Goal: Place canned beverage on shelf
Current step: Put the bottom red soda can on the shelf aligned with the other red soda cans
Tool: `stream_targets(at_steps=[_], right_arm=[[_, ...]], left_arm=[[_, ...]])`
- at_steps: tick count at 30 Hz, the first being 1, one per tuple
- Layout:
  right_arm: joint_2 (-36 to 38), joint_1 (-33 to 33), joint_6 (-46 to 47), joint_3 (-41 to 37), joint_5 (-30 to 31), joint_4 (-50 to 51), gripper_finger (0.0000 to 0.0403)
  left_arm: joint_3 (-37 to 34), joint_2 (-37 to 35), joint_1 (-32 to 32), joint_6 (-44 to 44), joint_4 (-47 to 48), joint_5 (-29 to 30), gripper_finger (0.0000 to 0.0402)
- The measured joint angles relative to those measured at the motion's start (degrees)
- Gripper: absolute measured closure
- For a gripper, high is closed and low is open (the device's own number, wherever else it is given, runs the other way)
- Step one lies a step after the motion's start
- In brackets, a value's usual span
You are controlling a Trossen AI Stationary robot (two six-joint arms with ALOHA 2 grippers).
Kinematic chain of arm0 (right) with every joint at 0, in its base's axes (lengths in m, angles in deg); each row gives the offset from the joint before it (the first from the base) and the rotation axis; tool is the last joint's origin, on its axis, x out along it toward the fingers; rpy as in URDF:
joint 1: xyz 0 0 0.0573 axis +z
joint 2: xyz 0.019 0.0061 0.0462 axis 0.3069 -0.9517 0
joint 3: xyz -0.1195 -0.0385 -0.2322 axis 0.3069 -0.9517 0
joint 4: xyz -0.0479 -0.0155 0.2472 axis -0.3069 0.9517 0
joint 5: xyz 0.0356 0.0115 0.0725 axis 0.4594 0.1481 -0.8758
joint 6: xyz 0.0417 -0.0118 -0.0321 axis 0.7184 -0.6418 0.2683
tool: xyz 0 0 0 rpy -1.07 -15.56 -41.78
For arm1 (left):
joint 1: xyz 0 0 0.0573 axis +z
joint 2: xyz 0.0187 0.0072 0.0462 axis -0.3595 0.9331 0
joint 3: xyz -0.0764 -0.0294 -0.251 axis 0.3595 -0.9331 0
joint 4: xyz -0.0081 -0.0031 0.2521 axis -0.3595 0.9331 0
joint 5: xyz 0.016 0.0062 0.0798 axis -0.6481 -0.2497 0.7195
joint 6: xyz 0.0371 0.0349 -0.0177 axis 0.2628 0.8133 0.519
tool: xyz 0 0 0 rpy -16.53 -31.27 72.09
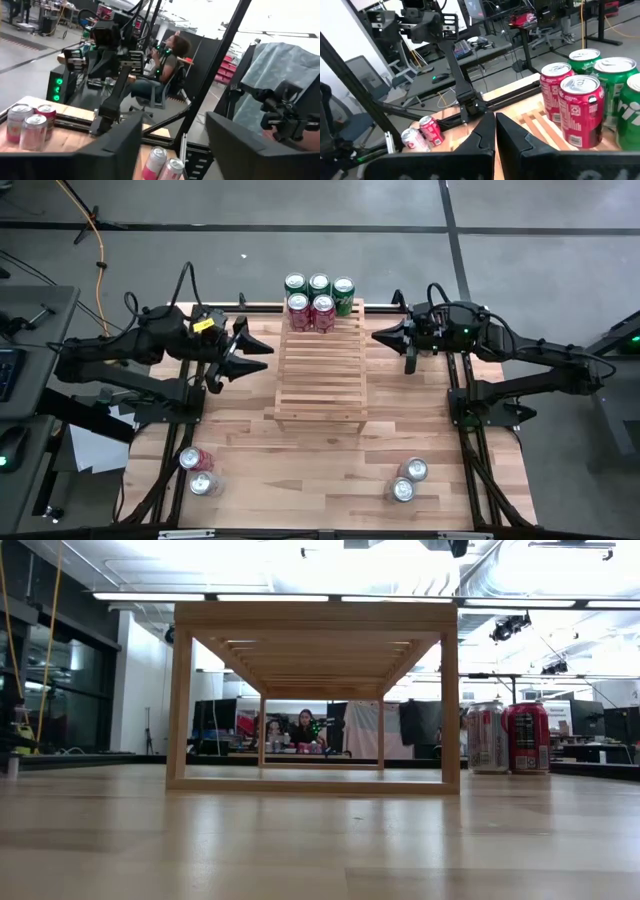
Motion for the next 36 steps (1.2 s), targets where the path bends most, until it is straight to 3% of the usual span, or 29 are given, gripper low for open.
stream_targets(at_steps=[6,11,15,19,22,25,36], right_arm=[[0.0,0.0,3.2,0.0,0.0,0.0,0.0402],[0.0,0.0,4.3,0.0,2.0,0.0,0.0402],[0.0,0.0,4.3,0.0,3.0,0.0,0.0402],[0.0,0.0,4.2,0.0,3.0,0.0,0.0402],[0.0,0.0,3.0,0.0,3.0,0.0,0.0402],[0.0,0.0,1.6,0.0,3.1,0.4,0.0402],[-0.6,0.0,1.1,0.1,3.1,4.1,0.0402]], left_arm=[[4.2,2.3,0.0,4.0,6.3,0.0,0.0089],[10.5,5.6,0.0,9.3,15.6,-0.2,0.0041],[18.4,9.0,0.0,14.1,29.2,-1.2,0.0033],[27.6,13.5,-3.0,12.1,52.0,1.1,0.0035],[31.3,16.6,-7.8,3.4,69.6,3.0,0.0036],[30.5,18.5,-14.6,-7.4,82.1,3.1,0.0036],[10.5,16.2,-43.2,-54.1,77.3,7.3,0.0036]])
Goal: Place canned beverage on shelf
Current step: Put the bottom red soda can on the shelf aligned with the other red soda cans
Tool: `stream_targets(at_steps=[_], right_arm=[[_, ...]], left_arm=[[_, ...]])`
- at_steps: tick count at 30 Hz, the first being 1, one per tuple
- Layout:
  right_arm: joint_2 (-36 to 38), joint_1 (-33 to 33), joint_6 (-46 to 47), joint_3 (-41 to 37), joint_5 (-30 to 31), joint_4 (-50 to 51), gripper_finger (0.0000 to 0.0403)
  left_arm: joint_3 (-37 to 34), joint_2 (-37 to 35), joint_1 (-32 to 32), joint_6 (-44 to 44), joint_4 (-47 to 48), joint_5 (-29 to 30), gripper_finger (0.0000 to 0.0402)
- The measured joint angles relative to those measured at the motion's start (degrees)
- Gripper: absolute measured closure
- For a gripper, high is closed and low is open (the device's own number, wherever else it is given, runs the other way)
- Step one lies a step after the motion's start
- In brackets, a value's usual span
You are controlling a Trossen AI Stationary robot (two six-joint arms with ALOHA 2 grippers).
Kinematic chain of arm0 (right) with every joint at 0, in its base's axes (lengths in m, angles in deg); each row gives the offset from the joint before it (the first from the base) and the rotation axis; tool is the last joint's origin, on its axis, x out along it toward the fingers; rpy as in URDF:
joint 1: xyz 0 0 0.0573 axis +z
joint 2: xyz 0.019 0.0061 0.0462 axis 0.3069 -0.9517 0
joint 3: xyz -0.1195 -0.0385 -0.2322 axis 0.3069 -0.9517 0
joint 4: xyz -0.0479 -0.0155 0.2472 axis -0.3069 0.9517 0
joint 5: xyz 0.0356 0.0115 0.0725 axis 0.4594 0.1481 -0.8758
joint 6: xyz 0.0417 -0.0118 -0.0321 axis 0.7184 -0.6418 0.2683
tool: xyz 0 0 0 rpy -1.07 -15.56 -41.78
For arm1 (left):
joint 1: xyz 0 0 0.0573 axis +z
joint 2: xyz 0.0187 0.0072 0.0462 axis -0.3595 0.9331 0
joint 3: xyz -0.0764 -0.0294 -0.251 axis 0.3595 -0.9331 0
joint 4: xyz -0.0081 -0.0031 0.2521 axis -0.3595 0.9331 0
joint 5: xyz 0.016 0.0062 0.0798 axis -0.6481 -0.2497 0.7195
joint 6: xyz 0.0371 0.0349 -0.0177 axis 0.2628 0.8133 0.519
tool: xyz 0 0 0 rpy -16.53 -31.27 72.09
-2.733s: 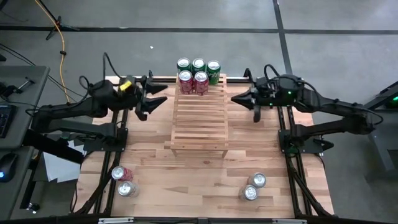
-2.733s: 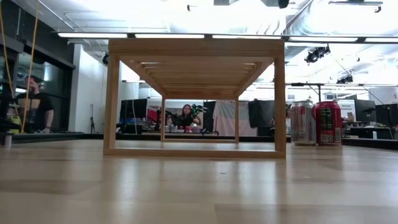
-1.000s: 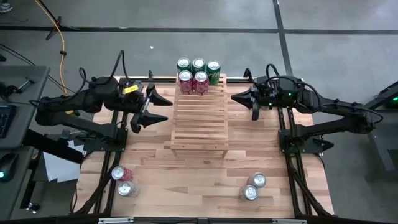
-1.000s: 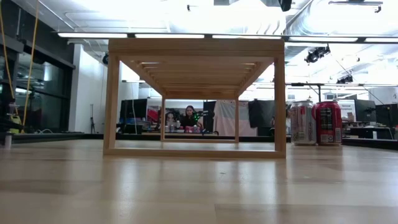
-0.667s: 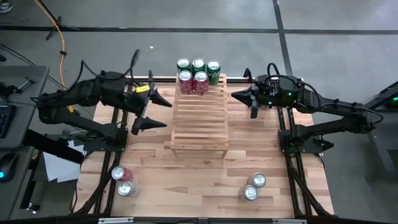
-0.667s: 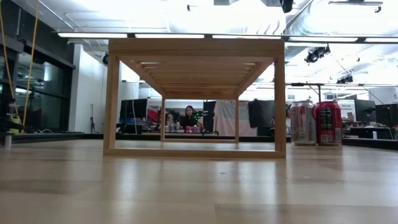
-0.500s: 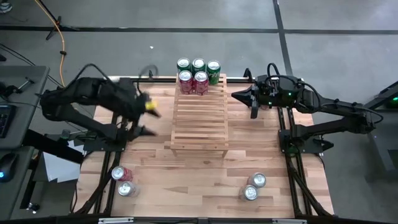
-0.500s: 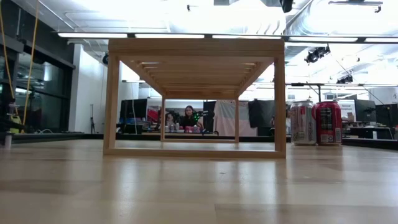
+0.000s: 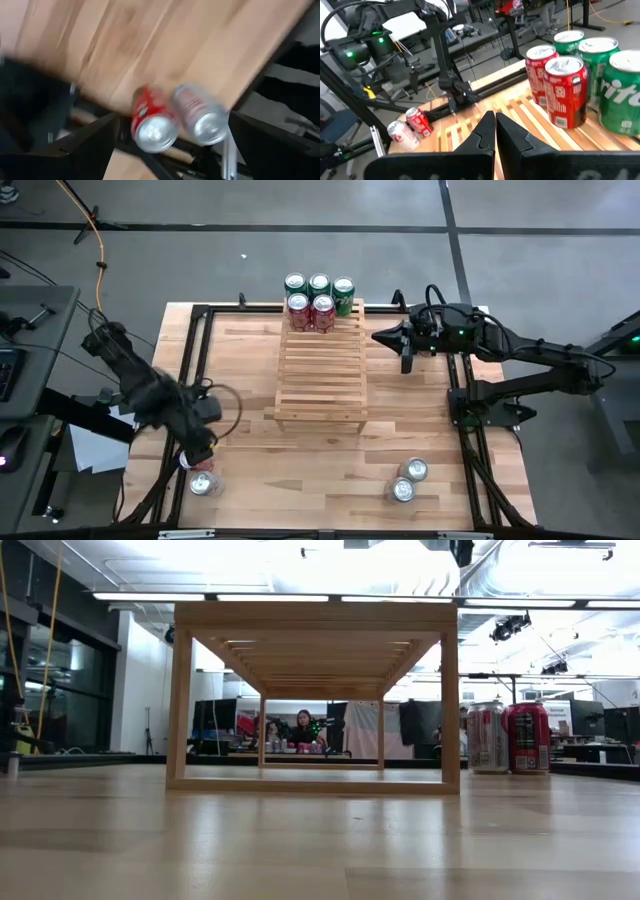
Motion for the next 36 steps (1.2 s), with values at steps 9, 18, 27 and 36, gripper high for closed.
stream_targets(at_steps=[9,18,27,36], right_arm=[[-2.0,0.0,0.1,0.0,0.0,3.1,0.0402],[-4.3,0.0,0.1,0.0,-0.1,3.2,0.0402],[-4.7,0.0,0.0,0.0,-0.1,3.4,0.0402],[-4.7,0.0,0.0,0.0,-0.1,3.4,0.0402]], left_arm=[[-11.8,0.1,-6.5,-28.6,-3.4,-10.4,0.0036],[-13.5,1.0,-7.6,-42.7,-8.0,-9.9,0.0036],[-13.5,5.5,-9.7,-47.6,-6.7,-8.8,0.0036],[-13.5,8.4,-11.4,-54.3,-7.3,-6.8,0.0036]])
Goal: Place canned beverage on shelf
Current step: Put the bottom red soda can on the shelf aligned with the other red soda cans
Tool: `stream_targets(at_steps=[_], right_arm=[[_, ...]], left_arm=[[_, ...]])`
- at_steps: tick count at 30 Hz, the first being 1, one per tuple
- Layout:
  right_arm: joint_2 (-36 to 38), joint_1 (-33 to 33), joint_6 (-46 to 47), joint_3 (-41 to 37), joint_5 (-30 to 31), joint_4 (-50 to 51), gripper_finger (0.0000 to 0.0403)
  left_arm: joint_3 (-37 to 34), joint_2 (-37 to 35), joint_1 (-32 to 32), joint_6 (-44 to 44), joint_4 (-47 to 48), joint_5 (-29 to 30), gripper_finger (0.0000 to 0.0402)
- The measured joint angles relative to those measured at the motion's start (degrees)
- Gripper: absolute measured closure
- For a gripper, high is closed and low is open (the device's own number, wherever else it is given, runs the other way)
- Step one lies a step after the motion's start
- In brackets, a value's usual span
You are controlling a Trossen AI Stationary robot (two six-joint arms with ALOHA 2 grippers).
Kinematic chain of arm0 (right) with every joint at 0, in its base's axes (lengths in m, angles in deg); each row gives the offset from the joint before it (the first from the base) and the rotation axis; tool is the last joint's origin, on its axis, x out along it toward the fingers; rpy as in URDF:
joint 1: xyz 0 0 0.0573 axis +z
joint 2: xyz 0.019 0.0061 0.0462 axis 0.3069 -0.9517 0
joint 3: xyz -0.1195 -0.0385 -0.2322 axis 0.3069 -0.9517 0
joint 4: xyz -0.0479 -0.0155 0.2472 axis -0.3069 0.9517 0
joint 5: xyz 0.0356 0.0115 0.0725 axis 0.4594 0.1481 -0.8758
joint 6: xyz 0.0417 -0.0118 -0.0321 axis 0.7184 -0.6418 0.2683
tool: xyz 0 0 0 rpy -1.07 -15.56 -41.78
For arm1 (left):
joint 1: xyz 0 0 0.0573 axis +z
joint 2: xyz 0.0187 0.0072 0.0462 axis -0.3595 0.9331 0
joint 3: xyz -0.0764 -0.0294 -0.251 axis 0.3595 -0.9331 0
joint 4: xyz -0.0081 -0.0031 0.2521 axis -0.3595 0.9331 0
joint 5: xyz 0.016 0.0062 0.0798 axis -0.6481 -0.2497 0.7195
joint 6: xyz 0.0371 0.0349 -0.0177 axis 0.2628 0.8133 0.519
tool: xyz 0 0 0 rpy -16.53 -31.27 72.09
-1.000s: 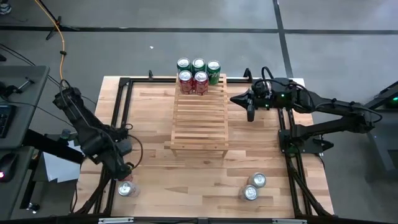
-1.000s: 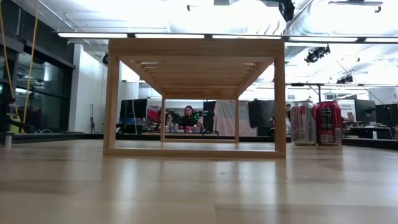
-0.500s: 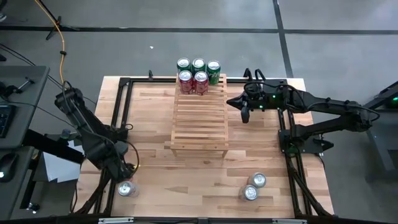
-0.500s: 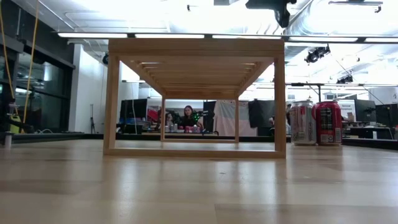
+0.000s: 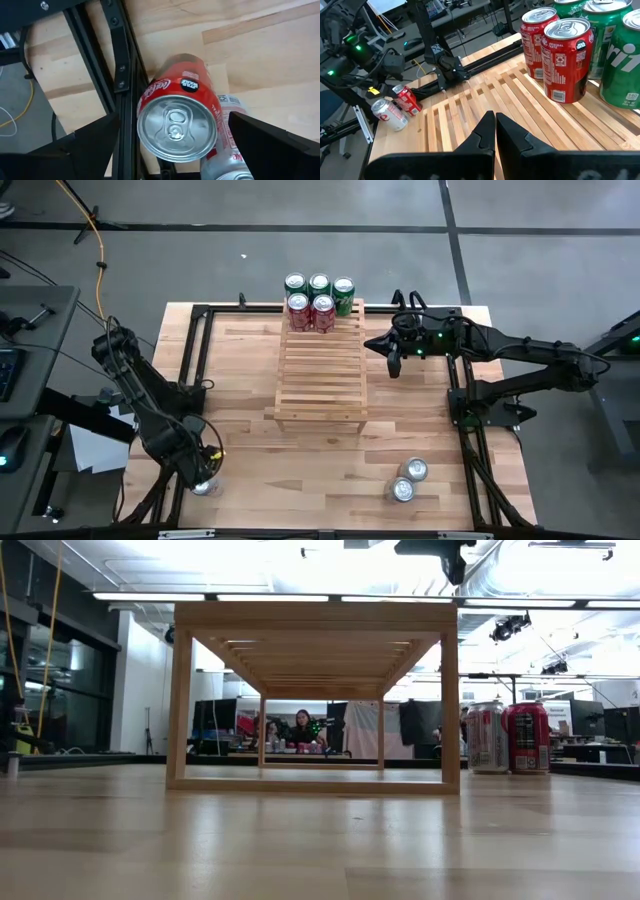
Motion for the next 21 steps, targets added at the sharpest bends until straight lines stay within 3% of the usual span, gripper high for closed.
stream_targets(at_steps=[8,21], right_arm=[[0.0,0.0,0.0,0.0,0.0,0.0,0.0402],[0.0,0.0,0.1,0.0,0.0,0.0,0.0402]], left_arm=[[-6.2,0.1,-0.6,-3.6,-9.7,-0.2,0.0036],[-8.6,0.0,-0.6,-4.4,-11.4,1.0,0.0037]])
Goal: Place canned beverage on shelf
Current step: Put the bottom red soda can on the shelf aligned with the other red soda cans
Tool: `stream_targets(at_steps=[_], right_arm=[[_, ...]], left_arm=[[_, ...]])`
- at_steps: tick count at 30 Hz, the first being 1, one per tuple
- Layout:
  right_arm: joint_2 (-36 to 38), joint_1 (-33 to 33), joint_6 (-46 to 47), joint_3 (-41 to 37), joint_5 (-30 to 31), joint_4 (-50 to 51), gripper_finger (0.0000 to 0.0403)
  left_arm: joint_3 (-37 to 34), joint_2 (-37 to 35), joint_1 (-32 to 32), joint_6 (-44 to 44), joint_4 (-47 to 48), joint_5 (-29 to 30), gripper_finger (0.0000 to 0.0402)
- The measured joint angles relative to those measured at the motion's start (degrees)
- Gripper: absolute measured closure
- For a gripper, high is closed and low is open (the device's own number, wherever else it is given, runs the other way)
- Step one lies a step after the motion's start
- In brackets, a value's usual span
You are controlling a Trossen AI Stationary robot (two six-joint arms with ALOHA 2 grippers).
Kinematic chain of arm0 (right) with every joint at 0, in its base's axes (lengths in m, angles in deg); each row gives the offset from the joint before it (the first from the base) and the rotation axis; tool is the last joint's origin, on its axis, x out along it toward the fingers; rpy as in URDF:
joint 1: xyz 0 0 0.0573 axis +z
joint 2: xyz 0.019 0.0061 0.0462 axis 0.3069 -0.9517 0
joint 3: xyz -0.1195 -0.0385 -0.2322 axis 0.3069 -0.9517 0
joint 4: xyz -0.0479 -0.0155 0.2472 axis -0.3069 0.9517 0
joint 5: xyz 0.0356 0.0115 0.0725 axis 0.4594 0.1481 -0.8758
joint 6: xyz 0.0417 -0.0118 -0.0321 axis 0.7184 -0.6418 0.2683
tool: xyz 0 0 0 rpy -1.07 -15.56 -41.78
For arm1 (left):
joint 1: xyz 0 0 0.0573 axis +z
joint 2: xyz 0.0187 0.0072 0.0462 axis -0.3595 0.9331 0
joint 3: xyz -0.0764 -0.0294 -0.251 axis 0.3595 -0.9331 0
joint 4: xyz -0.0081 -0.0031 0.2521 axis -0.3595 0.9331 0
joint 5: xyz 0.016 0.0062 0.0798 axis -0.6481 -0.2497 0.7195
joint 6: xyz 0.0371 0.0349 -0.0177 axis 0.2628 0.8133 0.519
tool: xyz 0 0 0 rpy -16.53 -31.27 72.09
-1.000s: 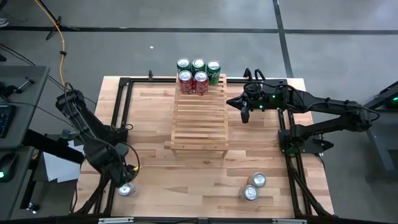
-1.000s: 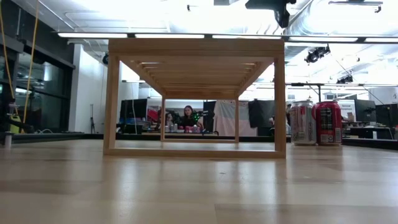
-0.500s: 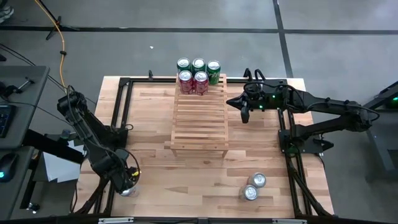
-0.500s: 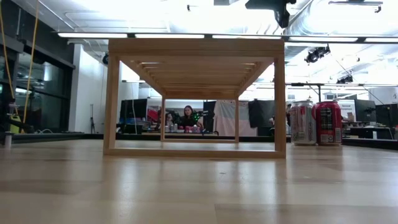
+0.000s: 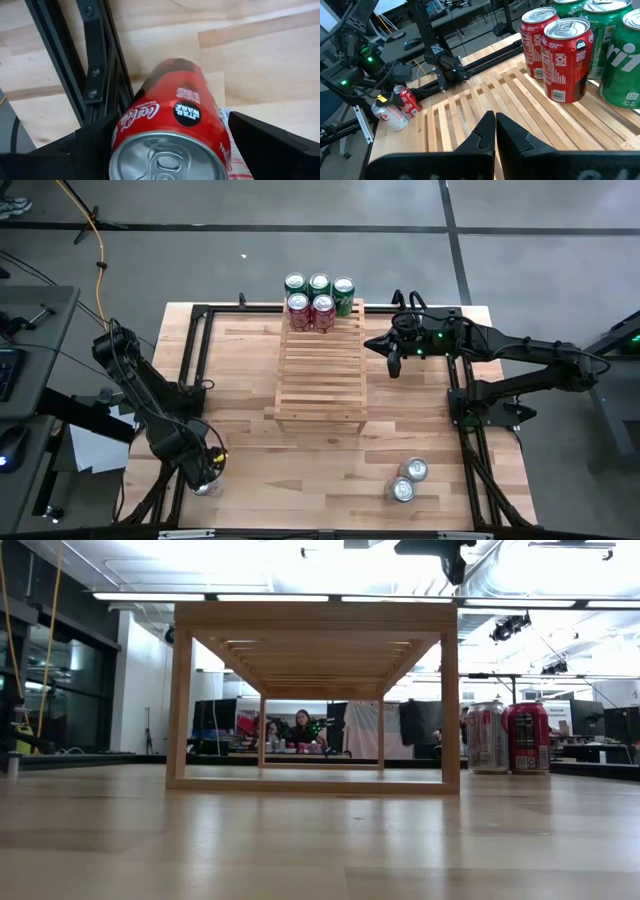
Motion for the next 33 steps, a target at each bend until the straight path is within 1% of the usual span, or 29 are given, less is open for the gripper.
stream_targets(at_steps=[5,11,16,19,22,25,28,30,33], right_arm=[[0.0,0.0,0.0,0.0,0.0,0.0,0.0402],[0.0,0.0,-0.1,0.0,1.0,0.0,0.0402],[0.0,-0.1,-0.1,0.0,1.0,0.0,0.0402],[0.0,-0.1,-0.2,0.0,1.1,-0.3,0.0402],[0.0,-0.1,-0.1,0.0,1.1,-0.3,0.0402],[0.0,-0.1,-0.1,0.0,1.1,-1.0,0.0402],[0.0,-0.1,-0.1,0.0,1.0,-4.0,0.0402],[0.0,-0.1,-0.1,0.0,0.5,-7.1,0.0402],[0.0,-0.1,-0.1,0.0,-1.9,-12.6,0.0402]], left_arm=[[0.0,0.0,0.0,0.0,-1.0,-1.3,0.0054],[0.1,-0.1,0.0,0.5,-0.3,-1.3,0.0107],[-0.1,-1.7,0.6,2.4,0.5,0.1,0.011],[0.2,-5.4,1.6,4.7,1.5,0.6,0.011],[2.4,-10.0,2.7,8.7,3.6,1.8,0.011],[5.6,-15.4,4.0,13.4,4.9,4.1,0.011],[9.9,-20.4,5.4,18.0,4.8,7.5,0.011],[13.3,-23.1,6.4,21.0,4.4,11.7,0.011],[18.9,-25.6,8.2,26.0,3.3,21.4,0.011]])
